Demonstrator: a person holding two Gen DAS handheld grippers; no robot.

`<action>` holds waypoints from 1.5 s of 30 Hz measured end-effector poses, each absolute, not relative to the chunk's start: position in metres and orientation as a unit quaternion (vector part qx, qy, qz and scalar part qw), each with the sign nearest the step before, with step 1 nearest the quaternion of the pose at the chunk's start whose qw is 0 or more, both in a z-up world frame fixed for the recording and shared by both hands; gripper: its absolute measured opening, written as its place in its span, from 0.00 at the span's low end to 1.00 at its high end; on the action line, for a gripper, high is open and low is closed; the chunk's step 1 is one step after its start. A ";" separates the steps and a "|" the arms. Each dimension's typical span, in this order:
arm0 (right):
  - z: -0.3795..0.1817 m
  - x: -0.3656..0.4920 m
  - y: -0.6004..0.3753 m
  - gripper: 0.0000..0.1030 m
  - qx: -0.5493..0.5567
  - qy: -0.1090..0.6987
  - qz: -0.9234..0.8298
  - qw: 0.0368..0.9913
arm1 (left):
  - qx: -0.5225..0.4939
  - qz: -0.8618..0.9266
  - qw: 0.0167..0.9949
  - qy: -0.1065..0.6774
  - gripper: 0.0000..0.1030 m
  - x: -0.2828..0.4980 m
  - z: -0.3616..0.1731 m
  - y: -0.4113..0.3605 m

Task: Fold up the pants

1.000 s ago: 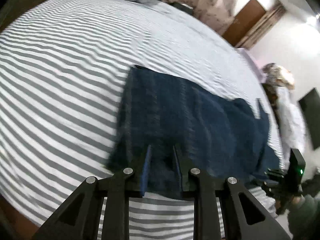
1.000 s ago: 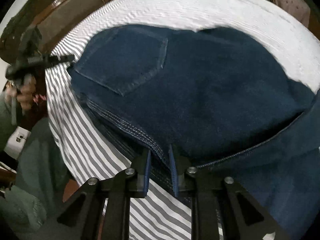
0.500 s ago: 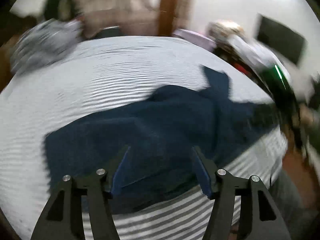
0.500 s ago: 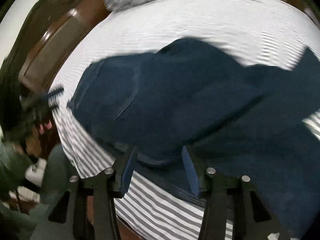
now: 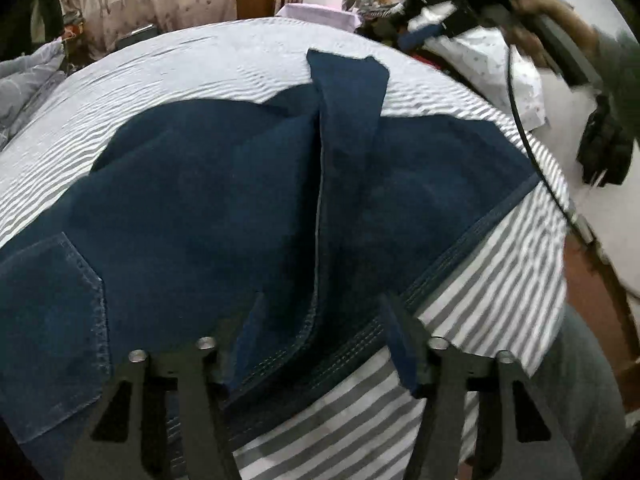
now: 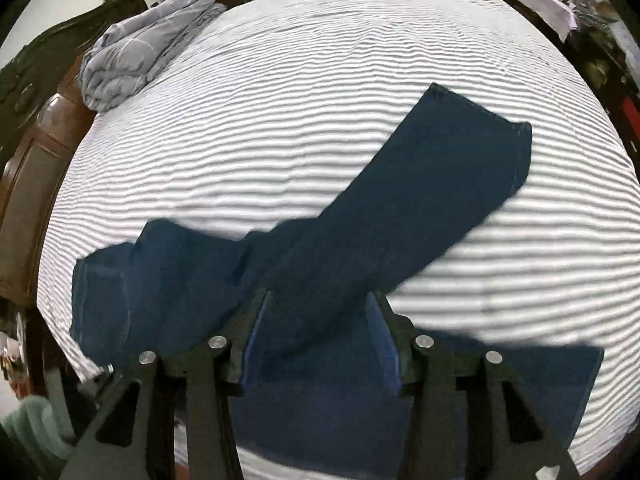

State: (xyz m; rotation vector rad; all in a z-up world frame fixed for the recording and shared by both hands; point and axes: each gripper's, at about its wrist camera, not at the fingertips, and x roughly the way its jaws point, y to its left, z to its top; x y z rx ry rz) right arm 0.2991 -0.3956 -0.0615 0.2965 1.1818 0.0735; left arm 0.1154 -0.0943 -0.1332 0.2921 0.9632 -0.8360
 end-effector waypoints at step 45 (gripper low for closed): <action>-0.031 0.314 -0.631 0.12 0.286 0.463 -0.357 0.759 | 0.153 -0.354 0.839 0.384 0.06 0.106 -0.134 -0.098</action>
